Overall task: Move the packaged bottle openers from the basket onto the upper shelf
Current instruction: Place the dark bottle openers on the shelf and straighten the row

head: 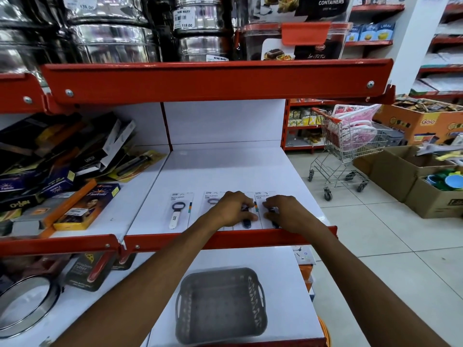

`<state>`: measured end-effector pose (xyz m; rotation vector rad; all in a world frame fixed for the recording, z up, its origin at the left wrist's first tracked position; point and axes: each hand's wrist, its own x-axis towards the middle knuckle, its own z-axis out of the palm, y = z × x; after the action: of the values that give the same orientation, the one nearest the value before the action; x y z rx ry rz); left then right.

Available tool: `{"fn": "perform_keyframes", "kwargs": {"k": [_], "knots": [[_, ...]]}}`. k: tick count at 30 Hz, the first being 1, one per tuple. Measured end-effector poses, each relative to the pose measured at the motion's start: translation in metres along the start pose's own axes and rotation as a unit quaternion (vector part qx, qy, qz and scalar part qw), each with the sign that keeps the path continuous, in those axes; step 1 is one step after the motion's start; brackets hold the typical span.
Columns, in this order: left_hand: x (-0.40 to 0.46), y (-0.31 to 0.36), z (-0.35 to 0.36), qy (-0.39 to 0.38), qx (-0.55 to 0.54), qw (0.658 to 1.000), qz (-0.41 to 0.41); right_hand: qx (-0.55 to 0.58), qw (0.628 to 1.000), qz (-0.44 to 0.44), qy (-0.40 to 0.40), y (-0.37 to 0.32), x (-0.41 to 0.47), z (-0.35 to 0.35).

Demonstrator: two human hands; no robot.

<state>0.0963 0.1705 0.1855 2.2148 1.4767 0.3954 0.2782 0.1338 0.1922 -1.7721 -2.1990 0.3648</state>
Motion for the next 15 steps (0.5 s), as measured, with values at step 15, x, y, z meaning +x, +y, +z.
{"fn": "perform_keyframes", "kwargs": {"k": [15], "knots": [[-0.0052, 0.0022, -0.0021, -0.013, 0.004, 1.0, 0.009, 0.004, 1.0, 0.01, 0.012, -0.0017, -0.003, 0.005]]}}
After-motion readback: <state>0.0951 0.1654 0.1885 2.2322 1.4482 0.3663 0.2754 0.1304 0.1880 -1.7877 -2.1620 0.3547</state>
